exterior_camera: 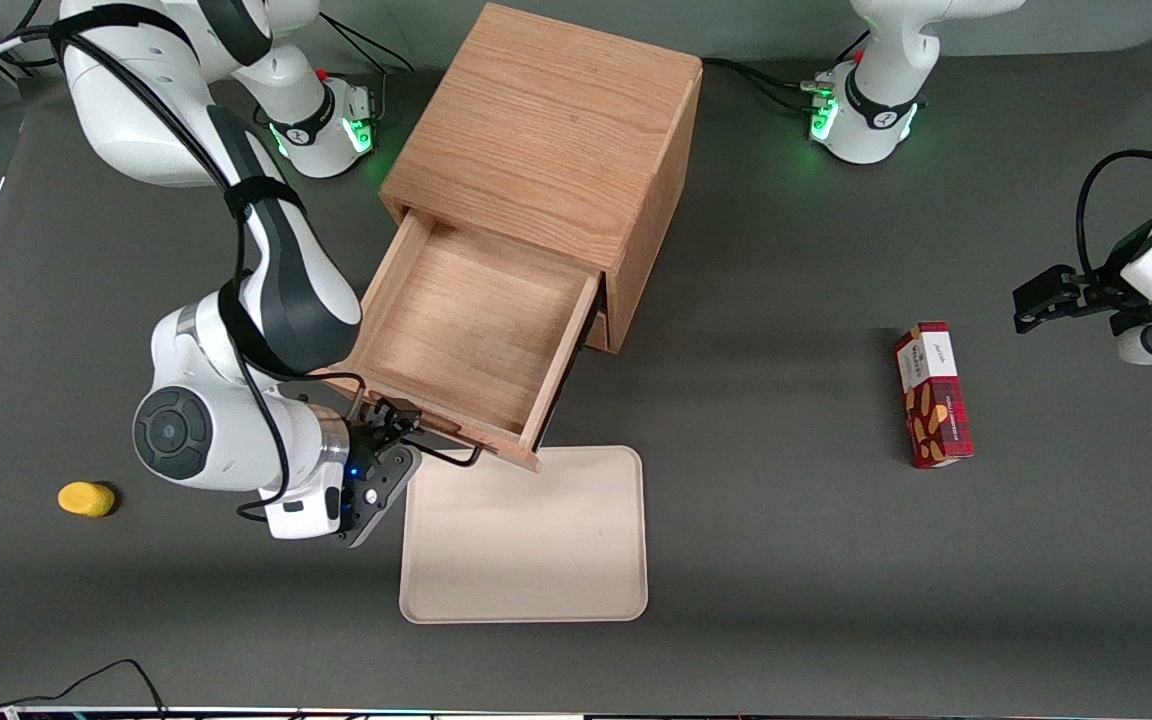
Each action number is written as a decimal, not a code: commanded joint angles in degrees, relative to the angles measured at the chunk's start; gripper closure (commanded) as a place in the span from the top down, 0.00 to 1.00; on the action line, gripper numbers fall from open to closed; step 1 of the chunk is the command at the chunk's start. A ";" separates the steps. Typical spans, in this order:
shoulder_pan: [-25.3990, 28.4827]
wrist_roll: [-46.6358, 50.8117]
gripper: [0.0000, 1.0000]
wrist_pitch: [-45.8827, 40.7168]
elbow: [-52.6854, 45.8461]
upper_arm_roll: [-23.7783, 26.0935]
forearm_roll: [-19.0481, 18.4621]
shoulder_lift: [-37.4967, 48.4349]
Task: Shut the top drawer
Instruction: 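Press the right gripper against the drawer front beside its black handle, then push the drawer front with the right gripper into the cabinet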
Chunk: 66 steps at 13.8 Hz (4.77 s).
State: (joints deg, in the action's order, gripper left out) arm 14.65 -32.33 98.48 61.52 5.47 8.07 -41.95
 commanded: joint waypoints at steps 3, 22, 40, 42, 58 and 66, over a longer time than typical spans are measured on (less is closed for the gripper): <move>-0.41 0.68 1.00 -1.37 1.24 0.77 0.01 0.29; -0.14 4.99 1.00 0.48 1.41 1.65 4.41 -0.15; -0.76 7.10 1.00 0.57 12.57 3.32 4.23 7.05; -0.76 7.36 1.00 0.92 13.54 3.40 4.23 7.67; -0.85 14.74 1.00 3.81 18.63 7.27 3.71 10.74; -1.55 15.45 1.00 4.26 21.19 8.41 1.60 12.41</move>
State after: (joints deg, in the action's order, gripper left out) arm 14.13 -18.18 102.33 79.28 12.50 10.67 -32.15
